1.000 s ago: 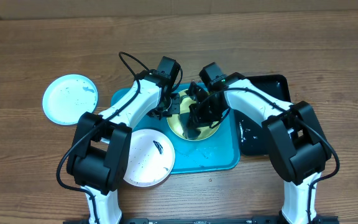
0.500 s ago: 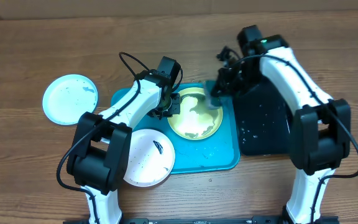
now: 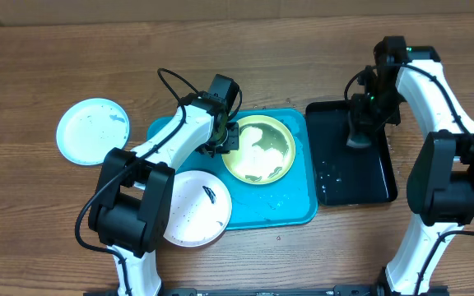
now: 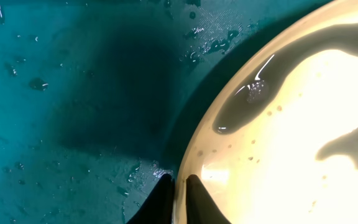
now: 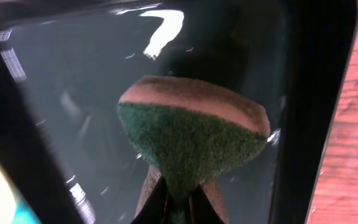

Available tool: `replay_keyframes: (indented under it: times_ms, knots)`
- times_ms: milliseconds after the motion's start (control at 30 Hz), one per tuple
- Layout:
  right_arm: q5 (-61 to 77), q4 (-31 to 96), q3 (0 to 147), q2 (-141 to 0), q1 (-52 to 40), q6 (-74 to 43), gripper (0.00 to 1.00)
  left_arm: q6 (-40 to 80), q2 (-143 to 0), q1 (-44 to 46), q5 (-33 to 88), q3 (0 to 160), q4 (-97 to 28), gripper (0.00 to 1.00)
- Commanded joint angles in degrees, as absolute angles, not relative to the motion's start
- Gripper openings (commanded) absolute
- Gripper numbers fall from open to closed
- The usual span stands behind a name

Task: Clean dirty plates on tray and stack at the side
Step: 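Return sponge to black tray and lift right arm to rest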

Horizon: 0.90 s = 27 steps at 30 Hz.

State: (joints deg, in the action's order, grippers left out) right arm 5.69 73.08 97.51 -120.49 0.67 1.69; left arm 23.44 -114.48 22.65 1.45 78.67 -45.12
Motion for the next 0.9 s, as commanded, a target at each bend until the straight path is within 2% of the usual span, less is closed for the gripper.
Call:
replay_keyframes:
  times_ms: [0, 67, 133, 167, 233, 333, 467, 633, 767, 800, 833, 867]
  knots:
    - [0.7, 69.7, 93.7, -119.0, 0.3, 1.6, 0.04, 22.9, -114.1, 23.0, 1.5, 78.1, -45.0, 0.12]
    - [0.2, 68.2, 92.9, -119.0, 0.3, 1.6, 0.04, 22.9, -114.1, 23.0, 1.5, 78.1, -45.0, 0.13]
    - [0.5, 68.1, 92.9, -119.0, 0.3, 1.6, 0.27, 22.9, -114.1, 23.0, 1.5, 78.1, -45.0, 0.14]
    - [1.4, 68.2, 93.2, -118.9, 0.3, 1.6, 0.37, 22.9, -114.1, 23.0, 1.5, 78.1, -45.0, 0.19]
    - [3.5, 69.1, 95.3, -118.9, 0.3, 1.6, 0.48, 22.9, -114.1, 23.0, 1.5, 78.1, -45.0, 0.25]
    - [5.3, 71.9, 100.2, -118.9, 0.4, 1.5, 0.56, 22.9, -114.1, 23.0, 1.5, 78.1, -44.9, 0.29]
    - [0.6, 73.5, 107.4, -118.9, 2.7, -2.8, 0.73, 23.0, -114.1, 23.0, 1.5, 78.1, -44.8, 0.29]
    - [-5.5, 71.5, 107.2, -119.0, 7.4, -6.0, 0.74, 23.0, -114.1, 23.1, 1.5, 78.0, -44.9, 0.27]
    - [-5.1, 71.6, 106.8, -119.1, 12.3, -6.1, 0.78, 23.0, -114.1, 23.4, 1.5, 78.0, -44.8, 0.22]
    - [-4.4, 71.9, 106.8, -119.1, 13.2, -6.1, 0.82, 23.0, -114.1, 23.4, 1.5, 77.9, -44.8, 0.21]
    - [-3.1, 72.2, 106.8, -119.1, 14.3, -6.1, 0.99, 23.2, -114.1, 23.4, 1.5, 77.9, -44.8, 0.21]
    - [-1.9, 72.3, 106.8, -119.1, 15.2, -6.1, 1.0, 23.4, -114.1, 23.5, 1.5, 77.7, -44.7, 0.21]
